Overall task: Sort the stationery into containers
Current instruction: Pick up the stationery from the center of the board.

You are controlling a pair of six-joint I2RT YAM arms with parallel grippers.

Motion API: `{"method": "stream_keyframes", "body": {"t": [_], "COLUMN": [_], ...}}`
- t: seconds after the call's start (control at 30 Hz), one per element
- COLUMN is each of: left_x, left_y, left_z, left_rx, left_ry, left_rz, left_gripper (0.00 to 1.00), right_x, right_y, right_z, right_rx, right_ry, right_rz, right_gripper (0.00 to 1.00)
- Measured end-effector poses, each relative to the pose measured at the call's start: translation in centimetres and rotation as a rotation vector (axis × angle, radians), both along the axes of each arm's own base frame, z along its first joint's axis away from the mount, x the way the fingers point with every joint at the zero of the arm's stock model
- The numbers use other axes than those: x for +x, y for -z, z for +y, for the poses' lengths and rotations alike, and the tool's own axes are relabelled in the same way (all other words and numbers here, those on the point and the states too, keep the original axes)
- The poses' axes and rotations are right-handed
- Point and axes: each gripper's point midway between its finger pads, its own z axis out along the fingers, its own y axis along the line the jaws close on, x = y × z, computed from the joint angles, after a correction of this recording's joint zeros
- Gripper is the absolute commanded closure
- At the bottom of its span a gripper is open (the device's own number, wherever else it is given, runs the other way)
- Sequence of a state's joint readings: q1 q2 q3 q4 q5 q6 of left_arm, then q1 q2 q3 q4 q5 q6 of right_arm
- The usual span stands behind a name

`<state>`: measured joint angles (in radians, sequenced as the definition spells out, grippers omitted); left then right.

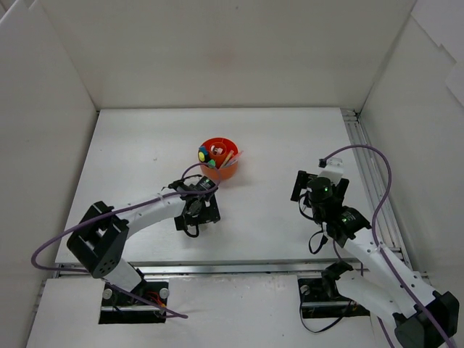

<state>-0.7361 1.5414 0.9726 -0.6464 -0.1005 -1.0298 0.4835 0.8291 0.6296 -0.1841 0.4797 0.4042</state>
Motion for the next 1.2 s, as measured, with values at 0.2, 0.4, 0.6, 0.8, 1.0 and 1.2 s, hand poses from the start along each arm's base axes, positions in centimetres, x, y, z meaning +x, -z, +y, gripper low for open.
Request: {"method": "stream_keyframes", "body": {"t": [0.2,0.4,0.6,0.8,1.0,1.2], "left_x": [-0.2,0.5,1.5,3.3,7.4,13.1], "left_y": [2.0,2.4,2.3,0.9,-5.8,-15.9], "left_z": [-0.3,-0.8,-0.9,0.0,0.8,2.1], "left_rx": [0.01,0.013,0.015,0.069,0.102,0.1], "left_ry": [-0.063,-0.099,-0.115,-0.099,0.017,0.202], "left_rz": [0.057,0.059,0.053,-0.006,-0.255,-0.578], "left_gripper": [0.17,0.54,0.98,1.0,1.0,1.0], "right_x": [0.0,0.1,0.1,0.1,0.0,0.1], "right_y": [0.7,1.2,1.2,1.1,0.0,-0.4], "right_z": [0.3,0.5,0.4,0.4,-0.1,-0.4], "right_rx": [-0.003,-0.008,-0.011,-0.017,-0.025,-0.052], "right_ry": [-0.014,-0.02,-0.021,-0.024,-0.017,-0.024], "right_rz": [0.027,0.045,0.045,0.044,0.007,0.006], "right_gripper": [0.02,0.02,0.02,0.02,0.02,0.02]}}
